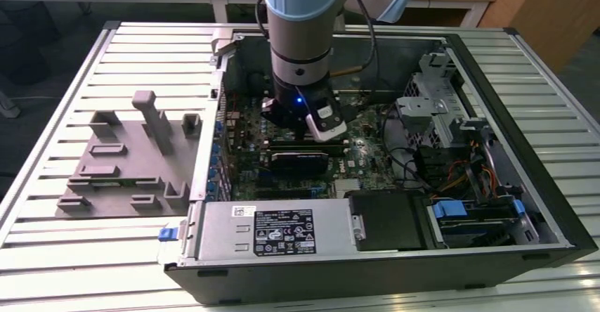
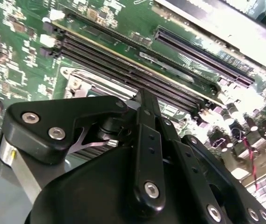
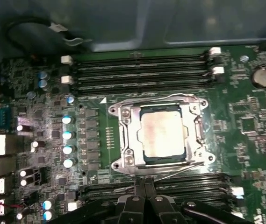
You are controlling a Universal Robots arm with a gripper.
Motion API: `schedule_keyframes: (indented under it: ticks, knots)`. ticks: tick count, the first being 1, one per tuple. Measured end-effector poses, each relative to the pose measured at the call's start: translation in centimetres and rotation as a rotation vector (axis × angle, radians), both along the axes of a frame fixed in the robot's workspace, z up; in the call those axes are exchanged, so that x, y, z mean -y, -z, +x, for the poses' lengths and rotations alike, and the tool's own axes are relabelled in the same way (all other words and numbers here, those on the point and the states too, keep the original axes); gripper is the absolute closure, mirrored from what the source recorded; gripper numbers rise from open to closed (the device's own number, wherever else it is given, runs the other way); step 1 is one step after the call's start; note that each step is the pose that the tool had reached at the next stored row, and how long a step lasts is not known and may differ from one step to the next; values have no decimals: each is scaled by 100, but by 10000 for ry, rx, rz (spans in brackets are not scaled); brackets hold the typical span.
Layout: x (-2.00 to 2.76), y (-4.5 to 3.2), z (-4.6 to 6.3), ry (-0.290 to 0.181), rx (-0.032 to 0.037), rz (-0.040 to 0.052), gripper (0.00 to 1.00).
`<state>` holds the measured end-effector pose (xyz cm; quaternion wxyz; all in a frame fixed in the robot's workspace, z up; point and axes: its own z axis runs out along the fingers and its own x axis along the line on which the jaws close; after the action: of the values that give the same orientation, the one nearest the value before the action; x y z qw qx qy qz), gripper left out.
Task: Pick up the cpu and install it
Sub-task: 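Install the second cpu locking lever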
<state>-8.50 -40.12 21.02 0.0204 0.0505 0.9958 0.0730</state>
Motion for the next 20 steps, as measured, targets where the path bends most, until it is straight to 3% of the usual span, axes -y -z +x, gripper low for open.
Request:
schedule_keyframes:
  ticks: [8, 14, 20]
  knots:
    - [27, 19, -61, -276, 2, 440, 89]
    - [81, 50, -102, -411, 2, 638, 89]
    - [112, 96, -136, -550, 6, 1062, 89]
